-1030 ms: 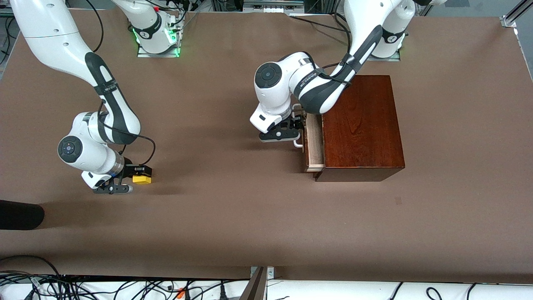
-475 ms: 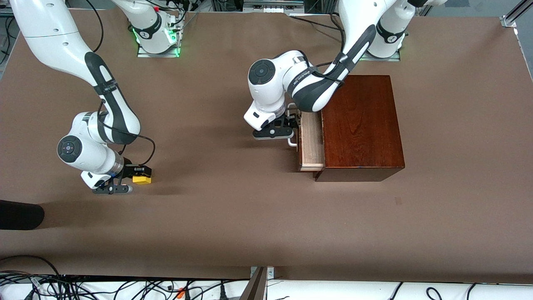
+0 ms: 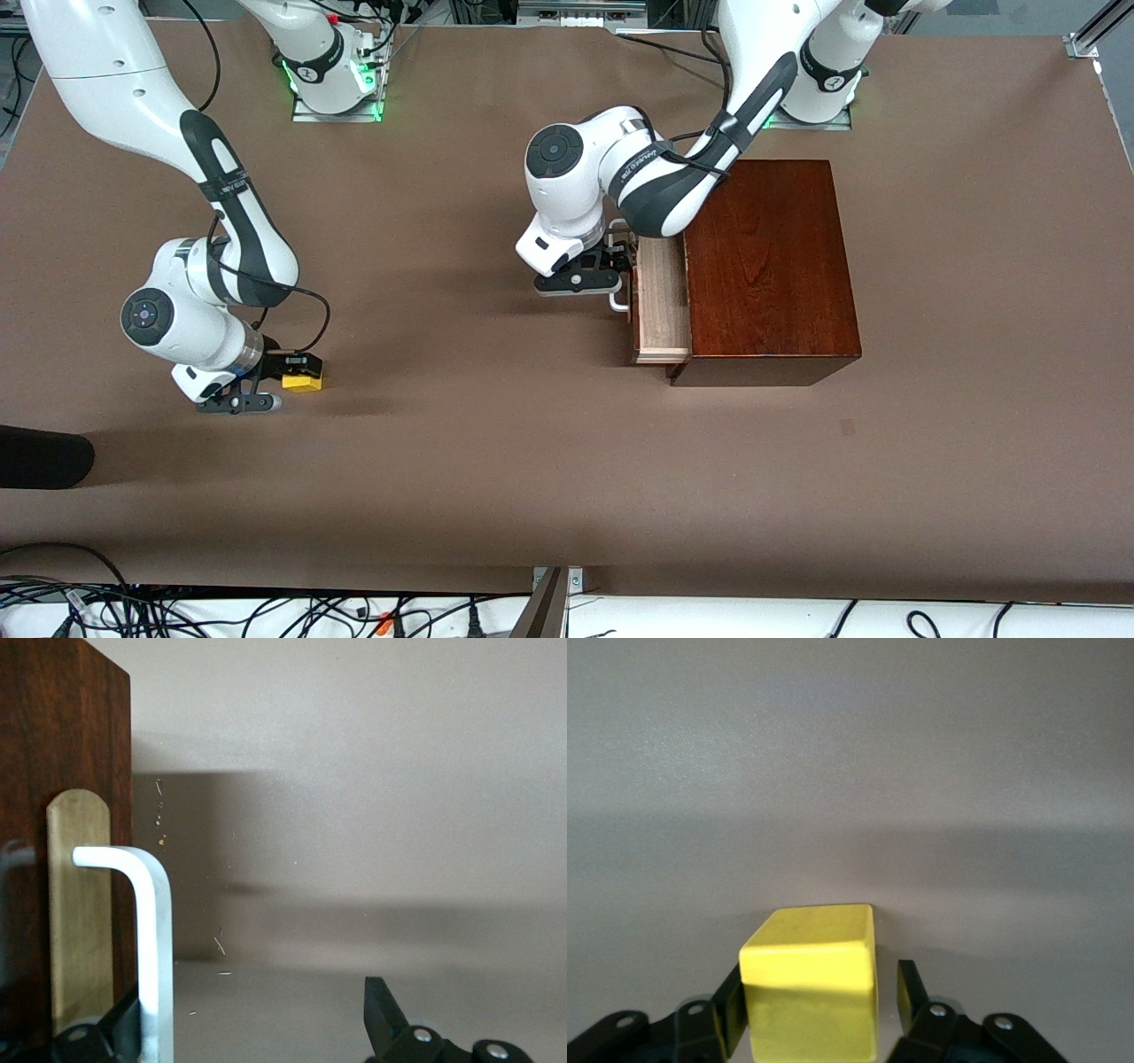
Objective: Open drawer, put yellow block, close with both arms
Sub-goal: 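Pull the drawer further open with the left gripper, lift the yellow cube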
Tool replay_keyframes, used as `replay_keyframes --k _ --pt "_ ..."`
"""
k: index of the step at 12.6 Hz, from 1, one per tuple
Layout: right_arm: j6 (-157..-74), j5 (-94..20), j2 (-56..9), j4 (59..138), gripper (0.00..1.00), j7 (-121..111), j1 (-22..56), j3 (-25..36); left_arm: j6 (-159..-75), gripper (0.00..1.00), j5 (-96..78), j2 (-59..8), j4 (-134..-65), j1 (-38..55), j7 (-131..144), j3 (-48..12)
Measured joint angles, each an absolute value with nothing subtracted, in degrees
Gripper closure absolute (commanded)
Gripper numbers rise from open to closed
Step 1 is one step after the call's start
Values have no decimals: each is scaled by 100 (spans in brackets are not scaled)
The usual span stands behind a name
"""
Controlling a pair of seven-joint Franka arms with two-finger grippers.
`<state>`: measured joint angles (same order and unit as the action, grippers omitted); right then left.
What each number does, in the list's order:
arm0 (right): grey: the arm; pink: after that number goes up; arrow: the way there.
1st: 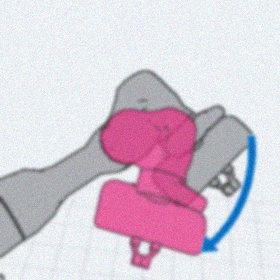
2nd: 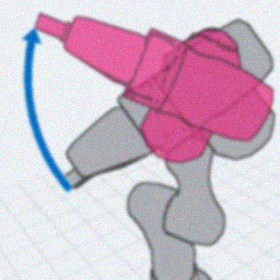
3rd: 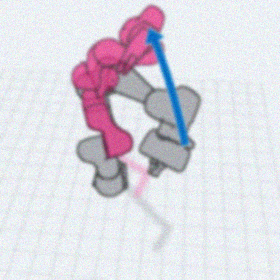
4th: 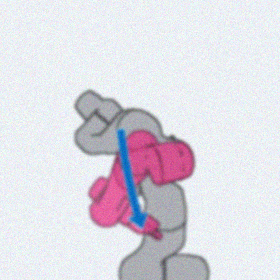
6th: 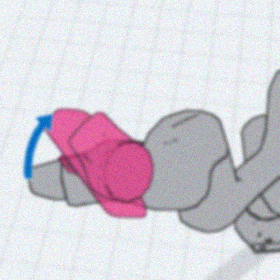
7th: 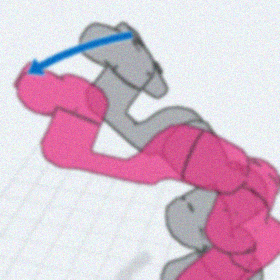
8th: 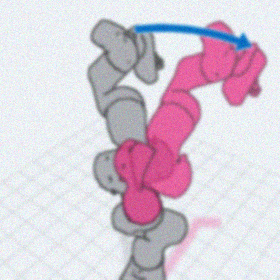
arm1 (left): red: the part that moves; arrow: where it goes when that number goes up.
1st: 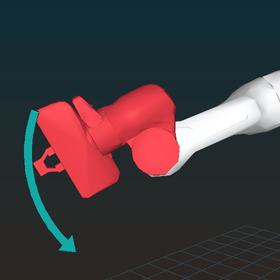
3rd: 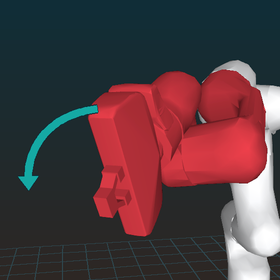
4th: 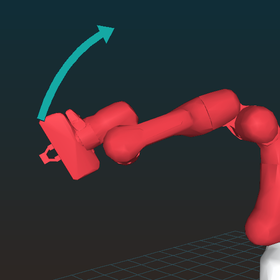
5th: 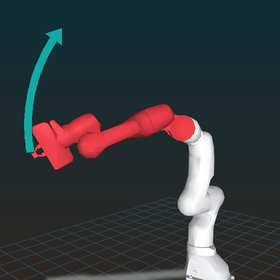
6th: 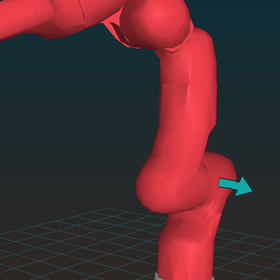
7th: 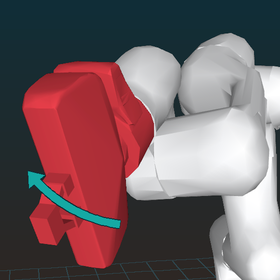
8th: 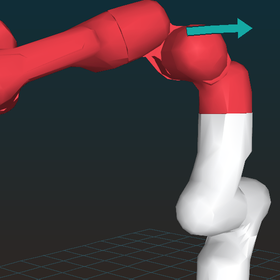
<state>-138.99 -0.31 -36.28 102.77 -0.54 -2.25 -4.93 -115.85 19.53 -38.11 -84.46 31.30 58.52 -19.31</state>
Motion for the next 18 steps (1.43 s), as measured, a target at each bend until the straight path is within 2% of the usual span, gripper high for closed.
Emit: replay_keyframes --k 5,8,12,18 --pt "-13903 -30 -3623 10273 56 -62 -224 -495 -11297 0 1943 -3919 -8221 3158 5905 -1947" --pt "-13900 -29 -3622 10266 62 -64 -224 -495 -11096 0 1935 -4024 -8039 3170 5939 -1966" --pt "-13302 -13 -3391 9932 62 -220 -223 -500 -10980 0 1930 -4055 -7965 3181 5945 -1980" --pt "-11974 -13 -2198 9808 62 -278 -219 -528 -9946 0 1699 -4037 -7385 3315 6070 -2143"
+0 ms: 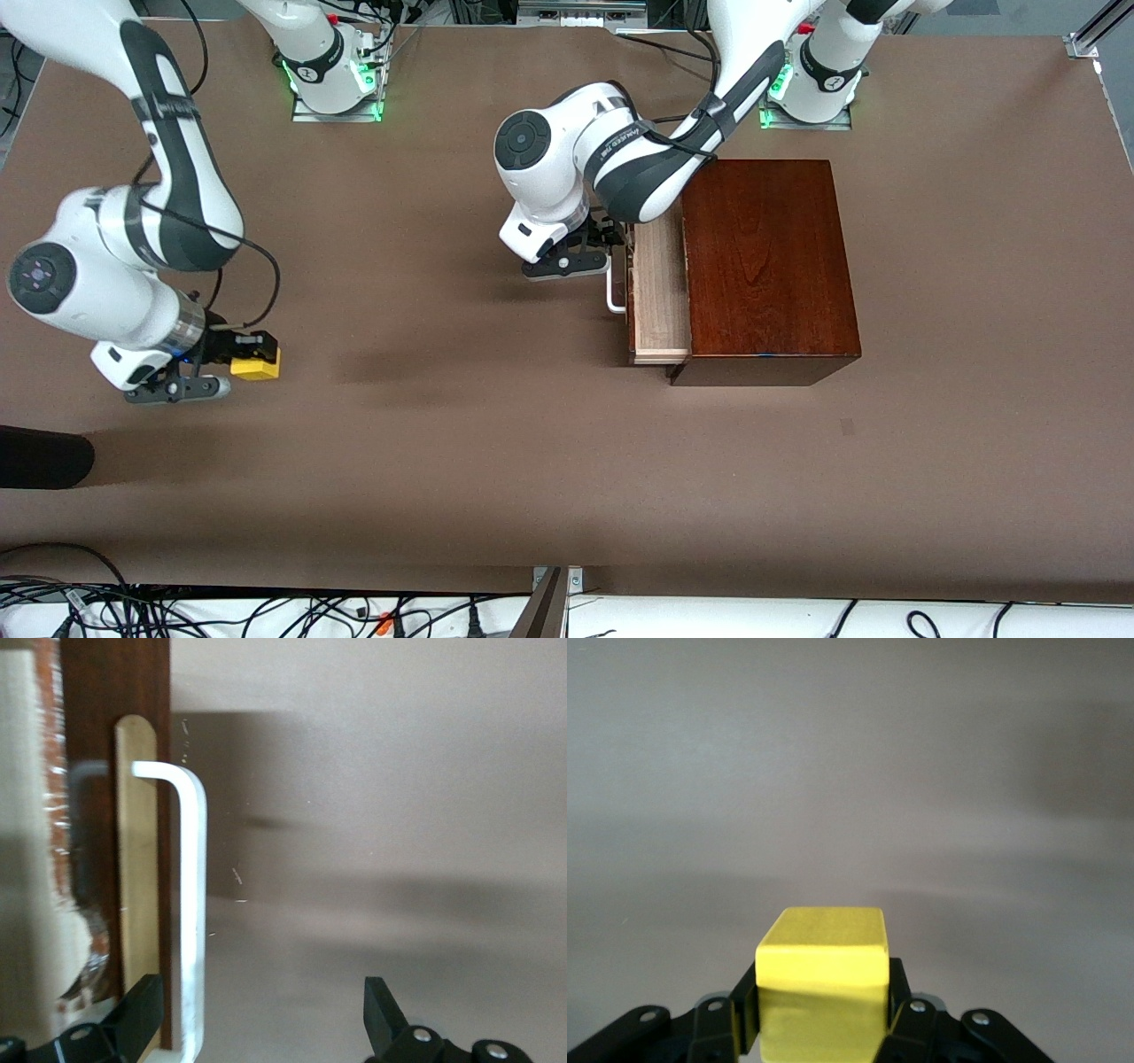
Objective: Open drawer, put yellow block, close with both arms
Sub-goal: 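Pull the drawer further open with the left gripper, lift the yellow cube, then carry the yellow cube over the drawer with the right gripper while the left withdraws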
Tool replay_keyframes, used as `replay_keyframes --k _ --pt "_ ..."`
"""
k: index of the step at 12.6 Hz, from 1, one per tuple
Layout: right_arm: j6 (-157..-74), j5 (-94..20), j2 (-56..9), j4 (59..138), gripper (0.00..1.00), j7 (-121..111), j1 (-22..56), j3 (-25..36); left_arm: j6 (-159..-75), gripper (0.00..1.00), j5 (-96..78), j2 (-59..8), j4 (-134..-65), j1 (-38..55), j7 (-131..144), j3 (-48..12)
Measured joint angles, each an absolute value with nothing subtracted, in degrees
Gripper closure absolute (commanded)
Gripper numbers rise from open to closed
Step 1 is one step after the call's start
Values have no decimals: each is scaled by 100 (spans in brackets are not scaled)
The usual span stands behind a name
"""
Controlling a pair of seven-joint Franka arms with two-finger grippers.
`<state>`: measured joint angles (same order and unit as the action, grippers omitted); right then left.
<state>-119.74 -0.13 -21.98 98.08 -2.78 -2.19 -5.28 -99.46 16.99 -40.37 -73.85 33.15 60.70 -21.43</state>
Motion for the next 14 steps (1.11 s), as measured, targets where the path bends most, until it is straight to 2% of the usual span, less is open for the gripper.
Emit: replay_keyframes --k 4,9,11,14 --pt "-11303 -13 -1781 9654 61 -301 -200 -577 -9166 0 1698 -3763 -6930 3157 5465 -2073" --pt "-11084 -13 -1776 9495 61 -317 -73 -614 -8467 0 1439 -2786 -6858 1903 3731 -2049" --pt "-10984 -13 -1775 9473 62 -338 -67 -860 -8379 0 1219 -2510 -6866 1319 2913 -2036" --pt "-10646 -11 -1767 9197 62 -336 3 -1663 -8134 0 946 -2309 -6868 434 1814 -2031"
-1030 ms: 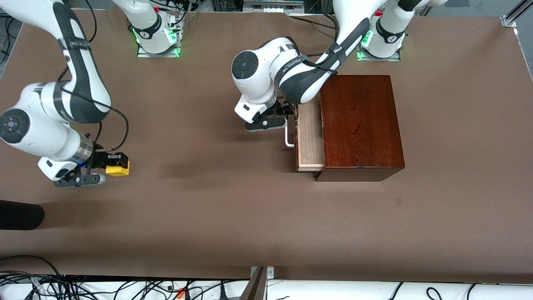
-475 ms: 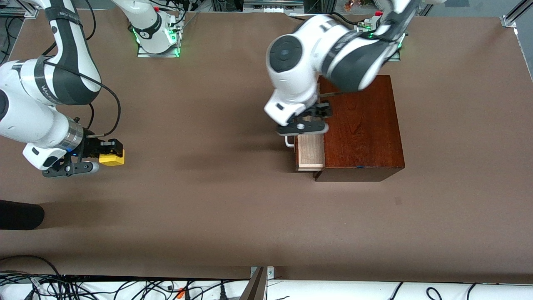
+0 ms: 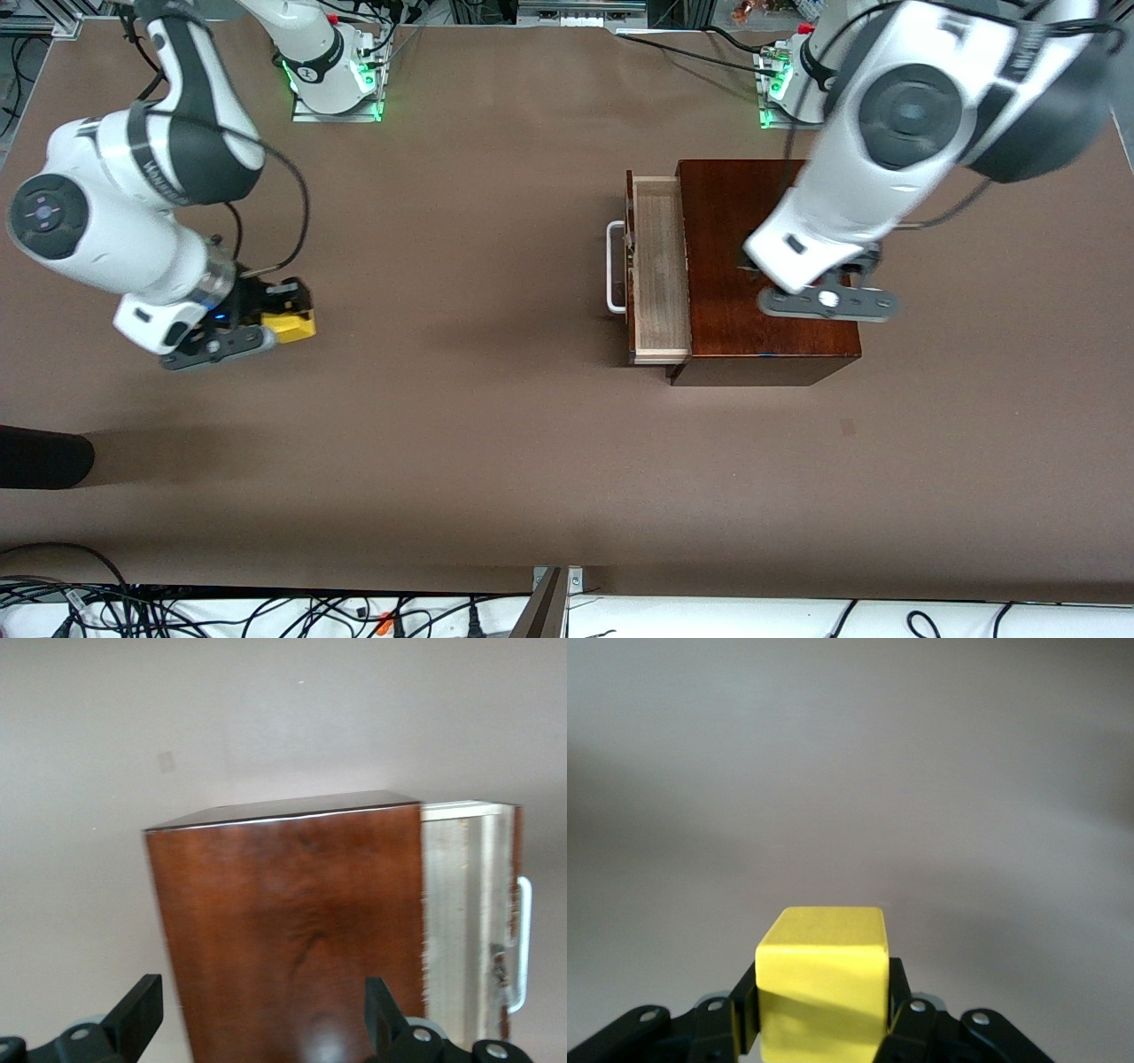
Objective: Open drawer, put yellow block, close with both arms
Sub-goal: 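Carry the yellow cube over the drawer with the right gripper while the left withdraws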
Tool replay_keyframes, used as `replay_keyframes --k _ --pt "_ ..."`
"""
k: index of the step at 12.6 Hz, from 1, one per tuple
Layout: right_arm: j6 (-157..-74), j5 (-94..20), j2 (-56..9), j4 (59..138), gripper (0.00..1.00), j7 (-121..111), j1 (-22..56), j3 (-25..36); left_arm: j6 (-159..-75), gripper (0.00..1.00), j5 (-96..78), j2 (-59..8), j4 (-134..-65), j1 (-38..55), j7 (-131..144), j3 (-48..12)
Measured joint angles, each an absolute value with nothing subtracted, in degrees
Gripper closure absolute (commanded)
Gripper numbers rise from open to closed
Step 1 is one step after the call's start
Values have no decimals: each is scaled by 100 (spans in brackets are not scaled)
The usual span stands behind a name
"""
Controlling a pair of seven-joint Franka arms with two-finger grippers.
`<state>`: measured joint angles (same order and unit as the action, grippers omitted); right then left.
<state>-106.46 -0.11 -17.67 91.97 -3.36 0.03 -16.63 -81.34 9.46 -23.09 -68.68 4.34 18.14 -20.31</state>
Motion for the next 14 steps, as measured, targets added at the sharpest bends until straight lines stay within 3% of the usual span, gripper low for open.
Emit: replay_keyframes --k 2,4,9,11,14 --pt "-10565 13 -1759 8976 62 -334 431 -1985 -7985 0 652 -2190 -6873 -133 1060 -2006" --pt "-10573 50 -1789 8795 62 -233 1257 -2031 -7957 0 396 -1941 -7015 -271 491 -1602" --pt "-10629 236 -2666 7612 62 -50 2809 -2031 -8969 0 -64 -496 -8889 189 -91 -263" --pt "-10624 737 -3065 7170 62 -50 3376 -2030 -9376 0 -64 -97 -9479 257 -92 -161" --pt "-10612 1452 -3440 6845 63 -49 4102 -2017 -9456 0 -64 -37 -9625 256 -89 -131"
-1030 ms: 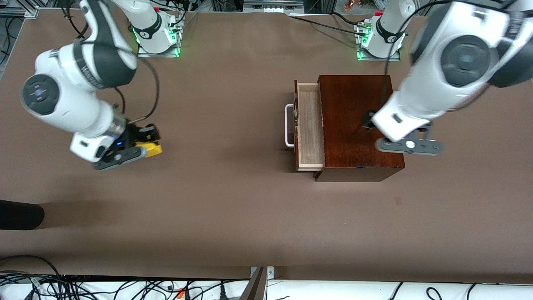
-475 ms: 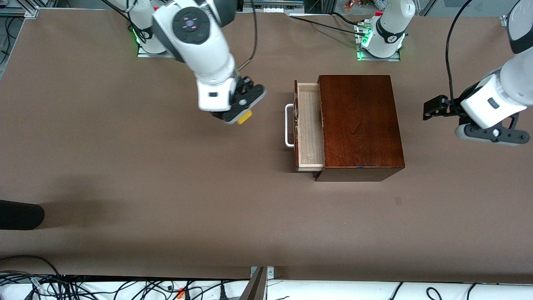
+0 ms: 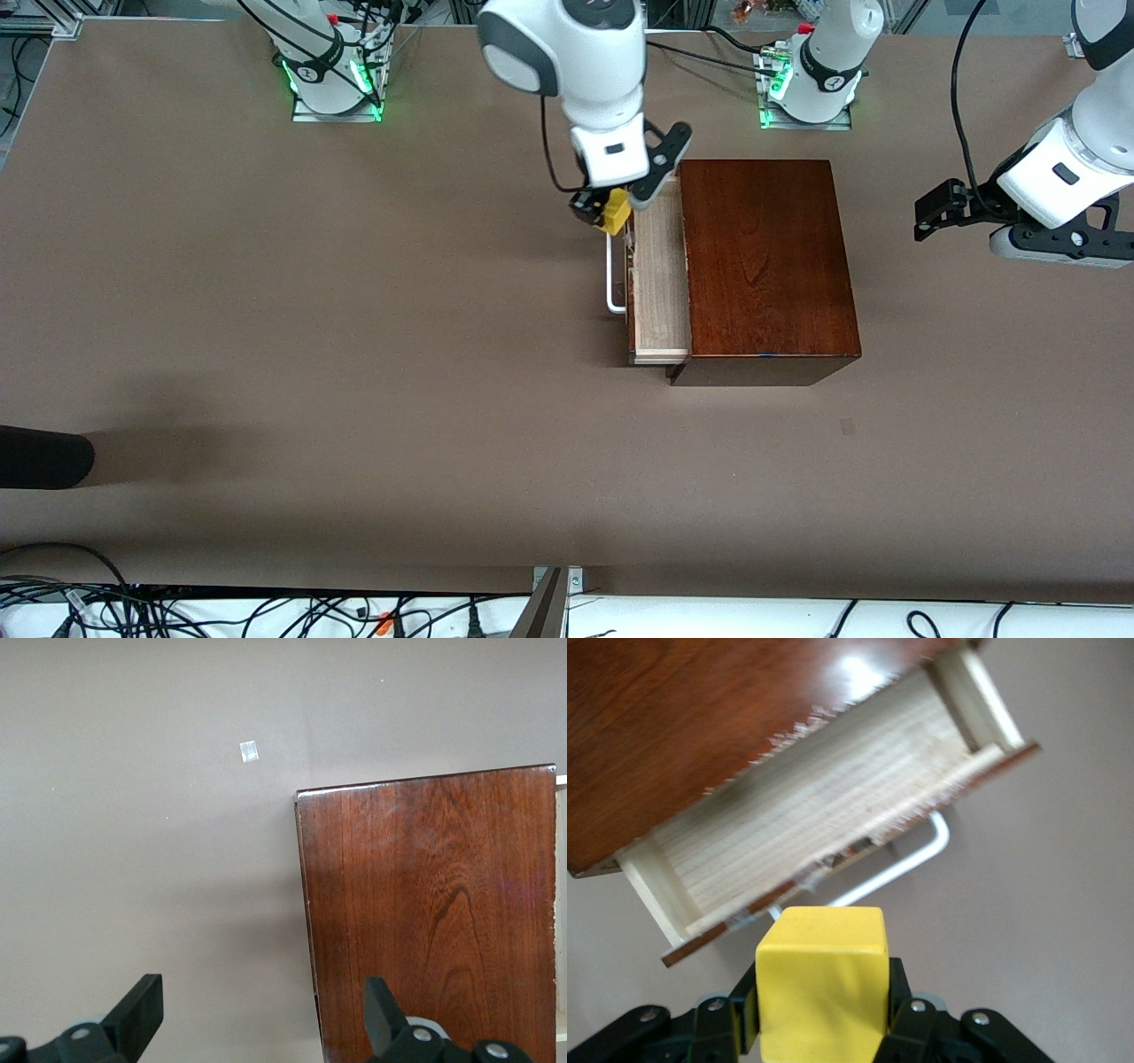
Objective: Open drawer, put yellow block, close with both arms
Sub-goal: 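Carry the yellow cube over the drawer with the right gripper while the left withdraws, then lower the yellow cube into the open drawer and open the right gripper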
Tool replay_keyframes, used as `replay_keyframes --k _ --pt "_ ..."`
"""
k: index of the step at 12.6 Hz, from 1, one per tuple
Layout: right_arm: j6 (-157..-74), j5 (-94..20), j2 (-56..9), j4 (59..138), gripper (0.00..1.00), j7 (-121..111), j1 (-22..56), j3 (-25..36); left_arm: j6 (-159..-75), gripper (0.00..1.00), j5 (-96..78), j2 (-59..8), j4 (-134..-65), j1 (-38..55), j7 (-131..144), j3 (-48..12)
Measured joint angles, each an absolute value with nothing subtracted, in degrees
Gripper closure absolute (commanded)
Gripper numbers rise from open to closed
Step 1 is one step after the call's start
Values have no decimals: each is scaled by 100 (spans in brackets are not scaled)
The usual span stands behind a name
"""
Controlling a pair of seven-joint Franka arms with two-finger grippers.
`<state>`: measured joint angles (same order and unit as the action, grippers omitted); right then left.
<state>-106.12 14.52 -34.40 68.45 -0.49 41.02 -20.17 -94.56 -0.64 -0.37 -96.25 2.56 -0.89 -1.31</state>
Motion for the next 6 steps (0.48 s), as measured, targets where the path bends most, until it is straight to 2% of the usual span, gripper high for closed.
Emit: replay_keyframes --k 4,6 --pt "-10672 1931 -4020 6288 66 -170 4571 -2001 -9428 0 -64 -44 -9625 263 -89 -140" --pt "-10997 2095 -4408 6015 66 -192 4731 -1964 -9367 0 -64 -44 -9624 262 -89 -124"
